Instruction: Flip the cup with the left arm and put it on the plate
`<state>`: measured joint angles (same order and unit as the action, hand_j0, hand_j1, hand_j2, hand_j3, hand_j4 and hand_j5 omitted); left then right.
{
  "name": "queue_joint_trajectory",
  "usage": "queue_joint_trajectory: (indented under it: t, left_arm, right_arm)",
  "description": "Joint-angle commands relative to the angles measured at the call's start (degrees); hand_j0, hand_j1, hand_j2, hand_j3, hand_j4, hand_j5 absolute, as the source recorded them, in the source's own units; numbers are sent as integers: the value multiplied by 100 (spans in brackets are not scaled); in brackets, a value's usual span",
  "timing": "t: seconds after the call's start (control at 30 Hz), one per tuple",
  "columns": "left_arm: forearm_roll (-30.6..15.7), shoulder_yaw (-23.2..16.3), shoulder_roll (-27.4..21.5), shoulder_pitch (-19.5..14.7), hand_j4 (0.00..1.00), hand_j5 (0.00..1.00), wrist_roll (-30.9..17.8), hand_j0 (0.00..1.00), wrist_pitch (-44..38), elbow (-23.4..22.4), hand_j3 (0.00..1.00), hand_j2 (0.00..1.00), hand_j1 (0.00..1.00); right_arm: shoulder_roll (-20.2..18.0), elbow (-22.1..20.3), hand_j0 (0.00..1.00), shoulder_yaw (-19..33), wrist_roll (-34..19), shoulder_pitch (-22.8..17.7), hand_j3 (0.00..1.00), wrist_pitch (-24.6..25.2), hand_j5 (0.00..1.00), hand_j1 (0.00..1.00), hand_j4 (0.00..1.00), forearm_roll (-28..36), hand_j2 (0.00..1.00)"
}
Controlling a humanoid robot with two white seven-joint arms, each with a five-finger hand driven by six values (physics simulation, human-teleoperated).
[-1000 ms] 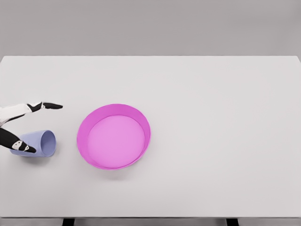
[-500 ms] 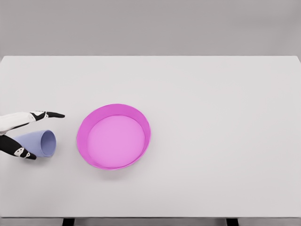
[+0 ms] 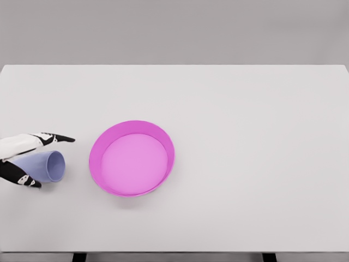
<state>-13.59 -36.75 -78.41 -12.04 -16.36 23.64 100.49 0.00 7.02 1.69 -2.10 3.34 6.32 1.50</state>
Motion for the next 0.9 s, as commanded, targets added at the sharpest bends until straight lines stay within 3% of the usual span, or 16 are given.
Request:
queue_joint_trajectory:
  t: [0.0, 0.3, 0.57, 0.87]
  left_arm:
    - [-39, 54, -7, 0, 100, 100, 63, 100, -17, -55, 100, 100, 100]
    - [-338, 54, 10, 220, 100, 100, 274, 100, -105, -275, 100, 100, 100]
    - [-250, 62, 107, 361, 100, 100, 292, 100, -96, -521, 100, 100, 100]
    - [-223, 62, 300, 378, 100, 100, 301, 100, -140, -477, 100, 100, 100]
  right_arm:
    - [0, 1, 100, -2, -1, 0, 100, 1, 100, 100, 100, -1, 100]
    - [0, 1, 100, -2, -1, 0, 100, 1, 100, 100, 100, -1, 100]
    - [0, 1, 100, -2, -1, 0, 100, 1, 100, 100, 100, -1, 100]
    - [0, 1, 100, -2, -1, 0, 100, 1, 100, 100, 100, -1, 100]
